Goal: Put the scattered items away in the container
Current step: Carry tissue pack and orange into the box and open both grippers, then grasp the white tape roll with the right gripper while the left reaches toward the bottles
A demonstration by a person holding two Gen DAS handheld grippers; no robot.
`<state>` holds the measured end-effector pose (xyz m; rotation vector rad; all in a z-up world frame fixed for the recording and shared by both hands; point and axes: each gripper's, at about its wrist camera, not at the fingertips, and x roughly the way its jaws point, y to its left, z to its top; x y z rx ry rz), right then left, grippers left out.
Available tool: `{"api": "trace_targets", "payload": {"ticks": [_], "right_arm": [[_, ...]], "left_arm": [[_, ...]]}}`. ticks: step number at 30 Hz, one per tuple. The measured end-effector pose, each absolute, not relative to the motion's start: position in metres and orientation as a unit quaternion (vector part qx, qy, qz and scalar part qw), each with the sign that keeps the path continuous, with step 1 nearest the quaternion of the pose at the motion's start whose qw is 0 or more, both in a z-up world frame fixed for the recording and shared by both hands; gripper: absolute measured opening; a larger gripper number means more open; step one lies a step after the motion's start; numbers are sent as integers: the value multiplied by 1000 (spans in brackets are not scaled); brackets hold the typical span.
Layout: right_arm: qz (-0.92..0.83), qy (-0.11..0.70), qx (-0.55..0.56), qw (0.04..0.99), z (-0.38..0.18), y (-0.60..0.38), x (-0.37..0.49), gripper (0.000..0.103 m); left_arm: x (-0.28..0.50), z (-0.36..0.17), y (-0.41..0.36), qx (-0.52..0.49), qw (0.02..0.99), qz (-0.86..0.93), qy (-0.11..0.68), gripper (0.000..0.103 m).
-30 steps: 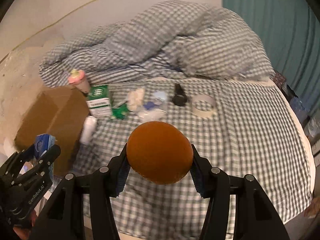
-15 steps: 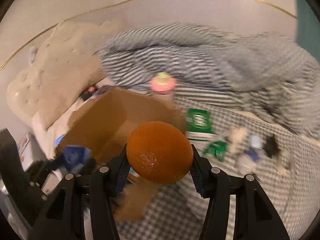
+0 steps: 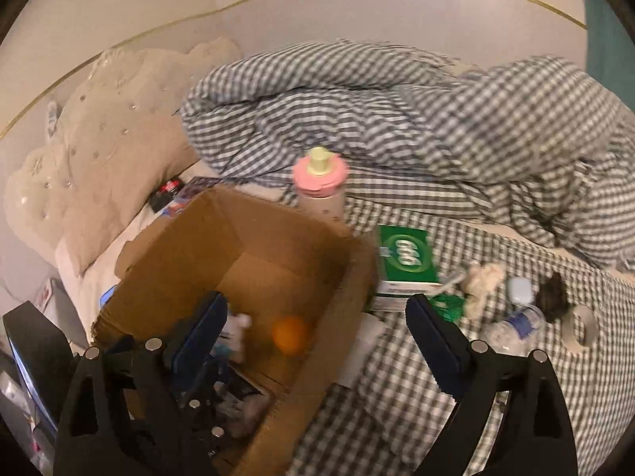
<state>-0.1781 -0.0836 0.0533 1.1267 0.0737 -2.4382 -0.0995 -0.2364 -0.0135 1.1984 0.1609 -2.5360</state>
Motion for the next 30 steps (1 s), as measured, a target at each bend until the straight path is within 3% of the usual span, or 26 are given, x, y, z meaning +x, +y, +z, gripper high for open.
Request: {"api": "trace_targets", "payload": {"ticks": [14, 30], "right_arm": [[-912, -25, 388, 133, 74, 103, -139, 92], [-877, -77, 473, 44, -26, 253, -193, 92]], "left_arm": [[-88, 32, -96, 365, 71, -928, 11, 103], [-170, -57, 67, 395, -40, -916, -61, 103]]}}
